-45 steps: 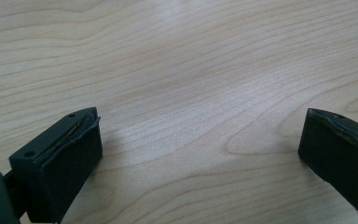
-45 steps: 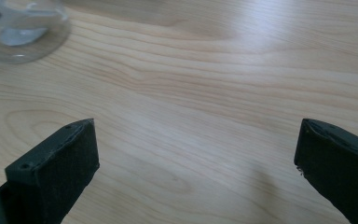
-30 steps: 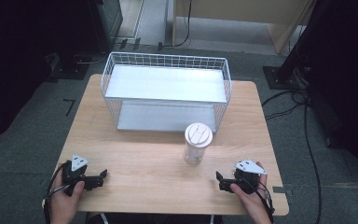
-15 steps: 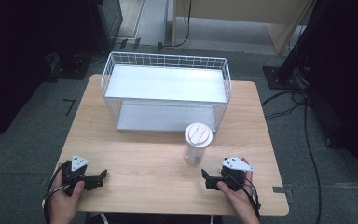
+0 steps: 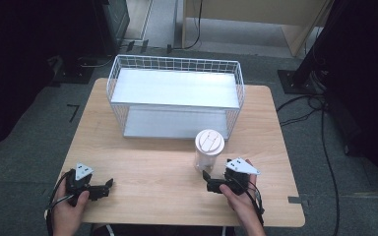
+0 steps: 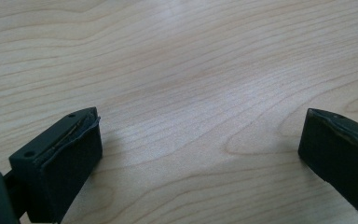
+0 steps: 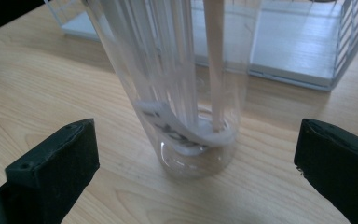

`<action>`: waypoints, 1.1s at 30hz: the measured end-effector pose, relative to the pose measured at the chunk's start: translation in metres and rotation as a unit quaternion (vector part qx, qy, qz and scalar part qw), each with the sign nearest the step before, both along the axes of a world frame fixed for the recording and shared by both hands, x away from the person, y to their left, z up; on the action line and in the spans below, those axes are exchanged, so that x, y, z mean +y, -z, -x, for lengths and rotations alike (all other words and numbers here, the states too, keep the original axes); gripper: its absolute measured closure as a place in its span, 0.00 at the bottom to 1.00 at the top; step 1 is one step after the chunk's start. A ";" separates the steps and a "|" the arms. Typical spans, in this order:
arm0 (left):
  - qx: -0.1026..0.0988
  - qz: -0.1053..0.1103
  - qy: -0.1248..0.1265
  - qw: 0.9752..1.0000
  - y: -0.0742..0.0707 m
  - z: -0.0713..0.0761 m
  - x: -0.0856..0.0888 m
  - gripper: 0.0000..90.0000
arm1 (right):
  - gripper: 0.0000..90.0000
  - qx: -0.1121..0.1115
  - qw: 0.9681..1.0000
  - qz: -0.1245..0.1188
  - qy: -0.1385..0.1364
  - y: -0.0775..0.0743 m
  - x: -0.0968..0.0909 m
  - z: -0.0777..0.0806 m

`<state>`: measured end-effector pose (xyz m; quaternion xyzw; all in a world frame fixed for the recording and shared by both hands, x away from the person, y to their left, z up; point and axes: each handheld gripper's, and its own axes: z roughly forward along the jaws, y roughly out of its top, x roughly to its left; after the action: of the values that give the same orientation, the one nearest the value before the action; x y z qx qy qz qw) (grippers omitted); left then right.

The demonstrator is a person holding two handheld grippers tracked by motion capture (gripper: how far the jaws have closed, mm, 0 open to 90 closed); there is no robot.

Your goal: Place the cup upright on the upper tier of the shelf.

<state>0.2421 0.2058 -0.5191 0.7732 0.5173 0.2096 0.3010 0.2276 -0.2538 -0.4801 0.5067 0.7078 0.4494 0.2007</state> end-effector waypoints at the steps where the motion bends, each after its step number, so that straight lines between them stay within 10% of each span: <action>1: 0.000 0.000 0.000 1.000 0.000 0.000 0.000 0.00 | 0.00 -0.001 1.000 -0.002 0.000 -0.001 0.001 -0.001; 33: 0.000 0.000 0.000 1.000 0.000 0.000 0.000 0.00 | 0.12 -0.075 0.996 -0.036 0.044 -0.029 0.028 -0.025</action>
<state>0.2421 0.2059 -0.5191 0.7734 0.5171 0.2094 0.3010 0.2522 -0.2262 -0.4506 0.5090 0.6513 0.5019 0.2546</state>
